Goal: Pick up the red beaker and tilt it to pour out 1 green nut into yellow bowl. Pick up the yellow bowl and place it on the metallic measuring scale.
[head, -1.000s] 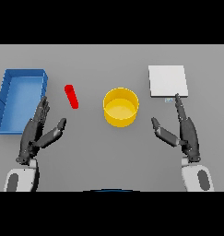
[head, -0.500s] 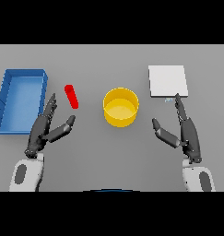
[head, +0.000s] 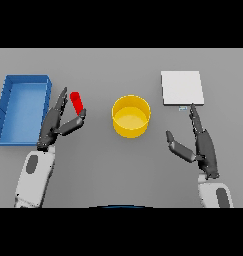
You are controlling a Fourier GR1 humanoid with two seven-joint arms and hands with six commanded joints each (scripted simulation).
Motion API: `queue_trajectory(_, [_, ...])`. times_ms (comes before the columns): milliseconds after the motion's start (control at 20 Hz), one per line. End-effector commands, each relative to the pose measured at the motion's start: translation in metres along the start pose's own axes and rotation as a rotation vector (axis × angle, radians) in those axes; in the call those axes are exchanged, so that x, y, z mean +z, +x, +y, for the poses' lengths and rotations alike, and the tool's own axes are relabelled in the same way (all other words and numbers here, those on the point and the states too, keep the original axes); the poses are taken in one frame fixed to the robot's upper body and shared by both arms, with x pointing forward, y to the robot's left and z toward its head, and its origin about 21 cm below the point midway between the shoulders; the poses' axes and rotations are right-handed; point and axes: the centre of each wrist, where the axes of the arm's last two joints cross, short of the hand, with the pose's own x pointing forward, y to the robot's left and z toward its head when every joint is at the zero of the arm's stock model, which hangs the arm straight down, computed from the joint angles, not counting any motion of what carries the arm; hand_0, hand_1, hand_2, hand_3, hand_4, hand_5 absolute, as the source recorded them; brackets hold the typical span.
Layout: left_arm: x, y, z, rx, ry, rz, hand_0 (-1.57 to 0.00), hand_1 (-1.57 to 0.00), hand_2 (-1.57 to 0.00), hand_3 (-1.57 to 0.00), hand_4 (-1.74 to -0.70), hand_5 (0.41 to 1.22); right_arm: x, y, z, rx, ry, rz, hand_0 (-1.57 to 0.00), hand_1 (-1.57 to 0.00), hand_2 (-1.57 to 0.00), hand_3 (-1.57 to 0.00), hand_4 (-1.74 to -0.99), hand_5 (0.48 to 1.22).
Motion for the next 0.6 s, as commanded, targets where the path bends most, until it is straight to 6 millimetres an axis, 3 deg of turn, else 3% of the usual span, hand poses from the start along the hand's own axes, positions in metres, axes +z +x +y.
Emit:
queue_trajectory(0, [-0.005, 0.001, 0.001, -0.002, -0.006, -0.001, 0.0, 0.0, 0.0, 0.0, -1.28, 0.68, -0.003, 0.0, -0.002, 0.002, -0.002, 0.009, 0.0, 0.0, 0.0, 0.0, -1.267, 0.635])
queue_trajectory(550, [-0.043, 0.001, -0.011, -0.02, -0.026, 0.043, 0.0, 0.0, 0.0, 0.0, -1.29, 0.683, -0.003, 0.006, -0.002, -0.011, -0.009, 0.013, 0.0, 0.0, 0.0, 0.0, -1.265, 0.638])
